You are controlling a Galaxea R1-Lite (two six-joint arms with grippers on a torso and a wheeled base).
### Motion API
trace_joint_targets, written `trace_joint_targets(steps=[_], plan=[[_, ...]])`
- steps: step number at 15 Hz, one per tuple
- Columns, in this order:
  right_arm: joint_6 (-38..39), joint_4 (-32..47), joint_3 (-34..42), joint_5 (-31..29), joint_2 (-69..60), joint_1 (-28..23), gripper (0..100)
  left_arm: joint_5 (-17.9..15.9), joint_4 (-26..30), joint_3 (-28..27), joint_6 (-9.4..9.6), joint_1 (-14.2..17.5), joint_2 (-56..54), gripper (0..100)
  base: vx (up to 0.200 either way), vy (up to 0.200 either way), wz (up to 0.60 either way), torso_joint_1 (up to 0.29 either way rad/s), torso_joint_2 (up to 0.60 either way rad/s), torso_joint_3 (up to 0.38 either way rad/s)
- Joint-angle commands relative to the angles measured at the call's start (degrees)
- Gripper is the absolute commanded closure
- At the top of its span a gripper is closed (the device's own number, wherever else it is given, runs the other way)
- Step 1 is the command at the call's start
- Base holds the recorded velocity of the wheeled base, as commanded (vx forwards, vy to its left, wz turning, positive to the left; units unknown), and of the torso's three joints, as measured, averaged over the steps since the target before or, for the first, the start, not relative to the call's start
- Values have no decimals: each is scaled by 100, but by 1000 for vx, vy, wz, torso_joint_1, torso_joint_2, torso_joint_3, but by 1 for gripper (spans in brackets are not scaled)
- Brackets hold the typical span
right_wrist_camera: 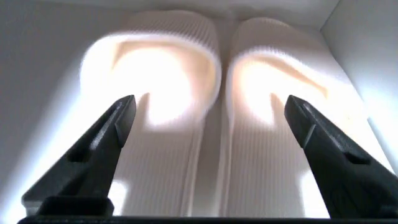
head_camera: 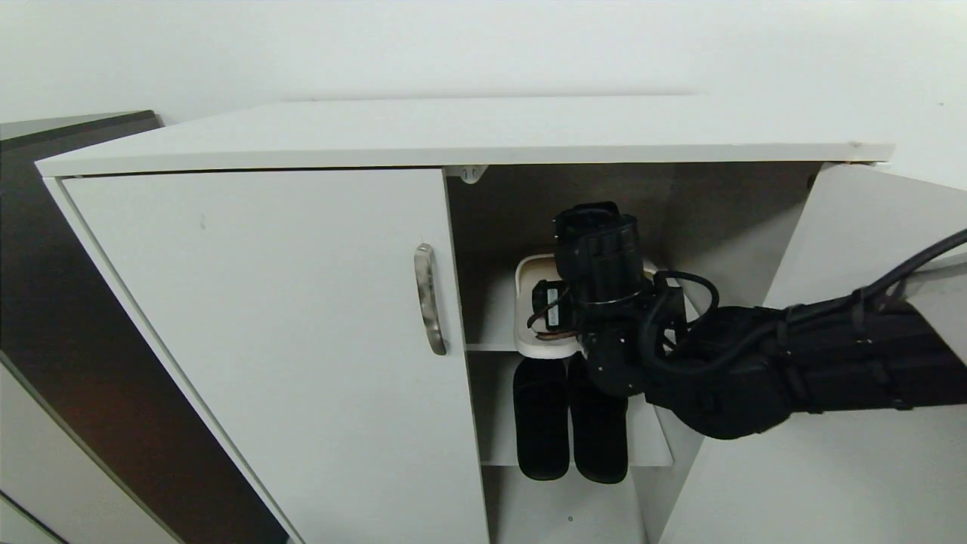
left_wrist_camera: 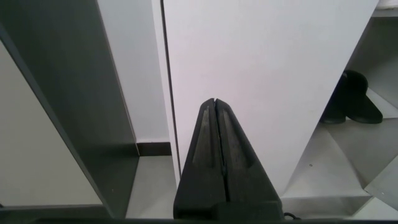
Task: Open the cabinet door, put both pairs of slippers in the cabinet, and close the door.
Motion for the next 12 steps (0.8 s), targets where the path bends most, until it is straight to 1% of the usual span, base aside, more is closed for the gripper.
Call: trace_joint_targets(steps=[1,4,8,12], plan=[[13,-298,893,-9,-735,351,100,7,0,0,-1,1,8,100,0,0,0,0,0,0],[4,-641,1632,-1,-1219,597,100,-2,0,0,-1,1,8,100,0,0,0,0,0,0],[206,-658,2256,35,-1711,966,100,-2,0,0,8,1,8,100,0,0,0,0,0,0],[277,-658,2379,35,-1720,1027,100,-2,0,0,17,1,8,100,0,0,0,0,0,0]])
